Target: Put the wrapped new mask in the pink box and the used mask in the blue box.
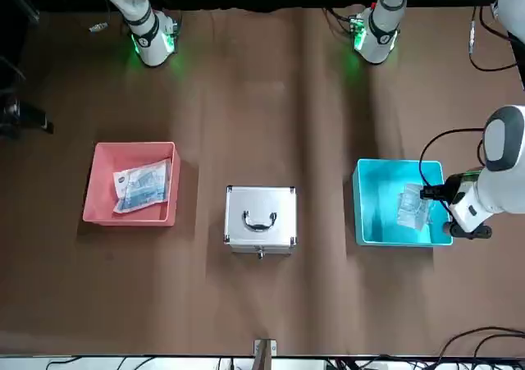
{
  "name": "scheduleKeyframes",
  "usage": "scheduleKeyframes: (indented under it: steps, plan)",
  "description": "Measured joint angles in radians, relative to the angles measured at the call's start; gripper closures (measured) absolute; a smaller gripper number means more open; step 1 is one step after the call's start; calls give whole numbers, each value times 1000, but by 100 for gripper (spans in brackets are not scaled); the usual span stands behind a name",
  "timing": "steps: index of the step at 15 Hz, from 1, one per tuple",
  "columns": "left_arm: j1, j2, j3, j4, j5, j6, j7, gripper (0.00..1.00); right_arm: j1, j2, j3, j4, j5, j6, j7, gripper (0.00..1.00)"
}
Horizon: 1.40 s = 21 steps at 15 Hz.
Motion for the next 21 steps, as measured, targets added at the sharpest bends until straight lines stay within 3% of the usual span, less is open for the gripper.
scheduleKeyframes:
  steps: [3, 9, 12, 13, 16, 18, 21]
  plan:
    - [0, 16, 0, -24, 0, -1, 0, 98, -20, -70, 42, -91, -5, 64, 21, 1]
    - [16, 47, 2, -50, 0, 0, 0, 98, -22, -212, 63, -289, -8, 182, 23, 2]
    - [19, 50, 3, -56, 0, 1, 0, 96, -23, -262, 66, -329, -12, 190, 23, 1]
    - [19, 50, 2, -56, 0, 1, 0, 90, -24, -267, 66, -330, -12, 187, 23, 1]
    - [19, 50, 2, -59, 0, 1, 0, 57, -31, -269, 66, -331, -35, 184, 23, 1]
    - [18, 50, 2, -59, 0, 1, 0, 53, -32, -269, 66, -333, -61, 183, 23, 1]
    - [18, 50, 2, -55, 0, 3, 0, 29, -32, -269, 67, -333, -67, 183, 23, 1]
